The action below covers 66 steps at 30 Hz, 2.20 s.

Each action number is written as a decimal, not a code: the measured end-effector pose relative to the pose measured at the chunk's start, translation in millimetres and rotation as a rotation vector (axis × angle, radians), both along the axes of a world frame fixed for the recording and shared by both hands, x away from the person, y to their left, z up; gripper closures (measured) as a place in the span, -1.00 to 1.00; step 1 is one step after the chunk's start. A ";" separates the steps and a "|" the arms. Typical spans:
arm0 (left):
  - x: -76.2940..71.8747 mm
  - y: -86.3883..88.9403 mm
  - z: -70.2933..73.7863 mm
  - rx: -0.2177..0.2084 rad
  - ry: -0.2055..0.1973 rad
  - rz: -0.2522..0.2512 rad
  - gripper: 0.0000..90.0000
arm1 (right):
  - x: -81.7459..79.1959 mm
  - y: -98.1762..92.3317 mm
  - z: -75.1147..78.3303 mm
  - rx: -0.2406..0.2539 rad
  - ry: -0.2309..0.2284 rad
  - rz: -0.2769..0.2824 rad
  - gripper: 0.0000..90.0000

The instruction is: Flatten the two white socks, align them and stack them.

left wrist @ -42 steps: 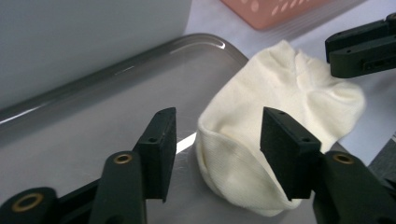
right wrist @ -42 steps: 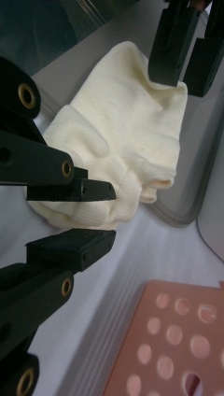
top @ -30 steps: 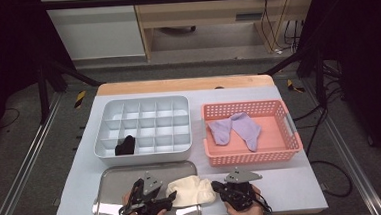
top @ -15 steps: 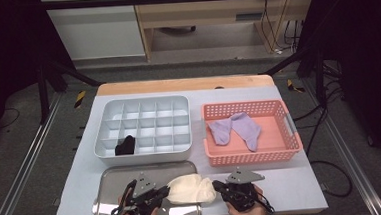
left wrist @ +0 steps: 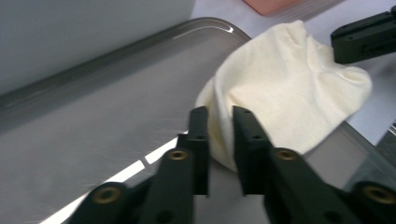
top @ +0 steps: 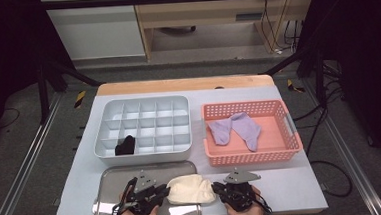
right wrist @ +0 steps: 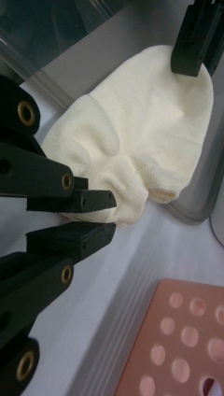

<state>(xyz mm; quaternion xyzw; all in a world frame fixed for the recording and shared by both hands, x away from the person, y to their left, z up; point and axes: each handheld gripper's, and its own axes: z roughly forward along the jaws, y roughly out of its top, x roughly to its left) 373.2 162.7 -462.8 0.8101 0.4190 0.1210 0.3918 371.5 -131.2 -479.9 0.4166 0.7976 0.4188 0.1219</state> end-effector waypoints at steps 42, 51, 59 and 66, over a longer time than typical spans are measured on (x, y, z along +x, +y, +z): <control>-8.7 7.1 3.0 -0.083 -0.093 0.030 0.39 | 14.7 -3.9 3.7 0.057 -0.064 -0.042 0.50; -4.7 -11.0 13.4 -0.080 -0.133 -0.052 0.64 | 8.6 -22.5 9.0 0.079 -0.080 -0.064 0.41; 2.3 -26.3 15.0 -0.081 -0.139 -0.073 0.88 | 4.9 -30.0 8.7 0.078 -0.087 -0.074 0.39; 8.5 -40.0 3.1 -0.061 -0.100 -0.105 0.98 | 5.8 -28.3 5.8 0.089 -0.068 -0.076 0.37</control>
